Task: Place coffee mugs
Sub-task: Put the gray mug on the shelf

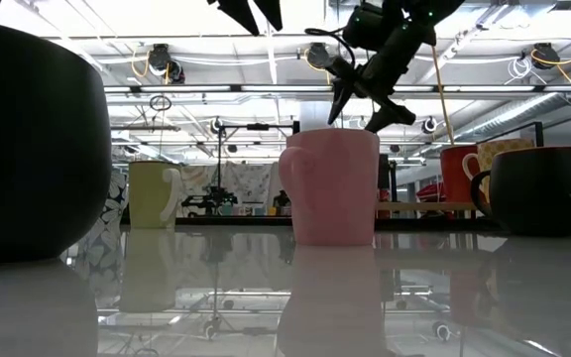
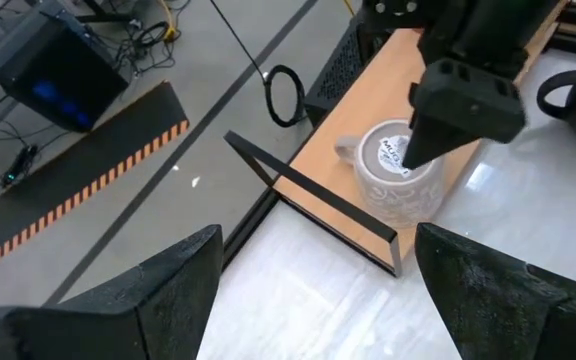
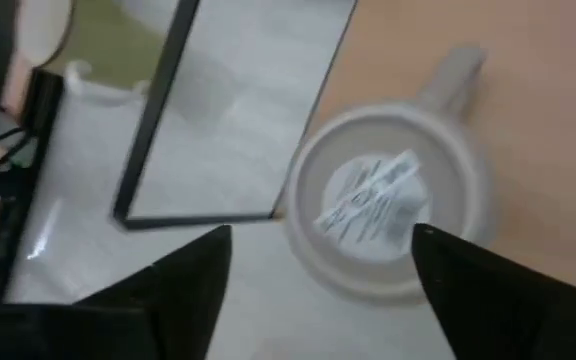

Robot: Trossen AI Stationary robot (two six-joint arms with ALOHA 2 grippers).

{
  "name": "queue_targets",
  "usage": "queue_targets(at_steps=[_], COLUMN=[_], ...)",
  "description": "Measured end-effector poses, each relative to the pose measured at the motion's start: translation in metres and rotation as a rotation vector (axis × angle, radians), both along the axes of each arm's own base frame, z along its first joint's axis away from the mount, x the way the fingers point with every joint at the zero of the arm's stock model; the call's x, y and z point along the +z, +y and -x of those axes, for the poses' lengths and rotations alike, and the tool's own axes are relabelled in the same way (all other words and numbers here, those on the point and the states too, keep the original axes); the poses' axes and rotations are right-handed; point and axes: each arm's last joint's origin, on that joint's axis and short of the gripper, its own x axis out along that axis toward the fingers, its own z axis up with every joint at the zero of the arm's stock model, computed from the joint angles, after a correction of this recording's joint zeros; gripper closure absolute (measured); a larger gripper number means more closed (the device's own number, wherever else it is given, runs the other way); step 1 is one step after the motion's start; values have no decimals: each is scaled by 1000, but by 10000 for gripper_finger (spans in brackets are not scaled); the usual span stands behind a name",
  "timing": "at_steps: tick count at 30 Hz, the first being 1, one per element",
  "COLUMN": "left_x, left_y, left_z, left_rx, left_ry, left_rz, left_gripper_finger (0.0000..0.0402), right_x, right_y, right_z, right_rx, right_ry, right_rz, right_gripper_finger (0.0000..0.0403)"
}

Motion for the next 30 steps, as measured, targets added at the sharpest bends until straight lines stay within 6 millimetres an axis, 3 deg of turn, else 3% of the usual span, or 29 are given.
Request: queue_targets(at_steps=[5, 17, 24, 30], left_x=[0, 0, -1, -1], left_y=[5, 8, -6, -10], left_z=[0, 1, -1, -2], left_rx=[5, 40, 33, 22], left_ry=[3, -20, -52, -56], left_rz=[-7, 15, 65, 66], left_gripper_finger=[69, 69, 69, 69], right_x=[-2, -43, -37, -15], right_y=[-8, -31, -18, 0], right_z=[-4, -22, -21, -6], right_rx=[-23, 30, 79, 103], right_ry=[19, 120, 92, 81], right_rz=[116, 157, 78, 20], right_gripper_finger=[66, 64, 82, 95])
